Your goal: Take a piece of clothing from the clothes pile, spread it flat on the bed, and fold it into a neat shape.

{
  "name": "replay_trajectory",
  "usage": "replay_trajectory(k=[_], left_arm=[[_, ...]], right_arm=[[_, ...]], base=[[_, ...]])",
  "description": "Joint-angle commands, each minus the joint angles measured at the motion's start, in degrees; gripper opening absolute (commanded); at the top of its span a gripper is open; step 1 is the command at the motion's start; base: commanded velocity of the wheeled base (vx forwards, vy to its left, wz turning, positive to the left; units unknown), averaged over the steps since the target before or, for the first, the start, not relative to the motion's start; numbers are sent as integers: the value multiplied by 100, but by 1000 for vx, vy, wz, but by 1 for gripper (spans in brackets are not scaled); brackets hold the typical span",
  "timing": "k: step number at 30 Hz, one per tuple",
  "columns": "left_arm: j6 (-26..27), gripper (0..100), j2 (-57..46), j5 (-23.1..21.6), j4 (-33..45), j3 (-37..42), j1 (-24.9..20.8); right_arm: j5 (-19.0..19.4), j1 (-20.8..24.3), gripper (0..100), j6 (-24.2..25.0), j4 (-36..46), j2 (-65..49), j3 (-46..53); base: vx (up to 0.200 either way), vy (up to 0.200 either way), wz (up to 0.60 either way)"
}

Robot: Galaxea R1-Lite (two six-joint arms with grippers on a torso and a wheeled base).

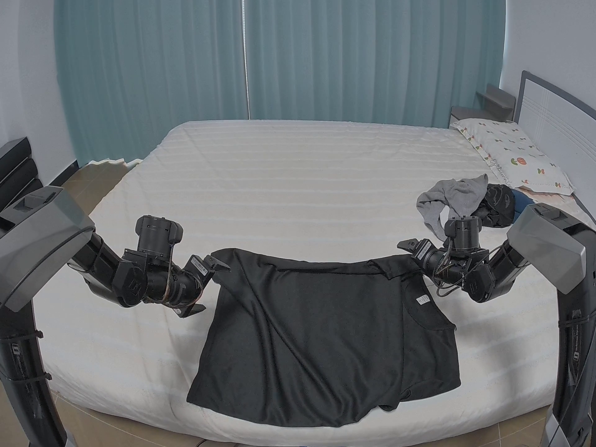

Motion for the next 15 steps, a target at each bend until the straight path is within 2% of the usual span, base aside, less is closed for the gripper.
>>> replay_trajectory(k=[1, 9, 15], left_arm=[[-17, 100, -34, -7, -4, 46, 3], [-17, 100, -26, -7, -4, 98, 3], [-8, 100, 10, 1, -4, 125, 3]], right_arm=[[22, 155, 100, 64, 138, 5, -88], [92, 225, 100, 64, 420, 93, -211], [92, 207, 100, 64, 964, 480, -1002]], base=[[0, 0, 0], [0, 0, 0], [0, 0, 0]])
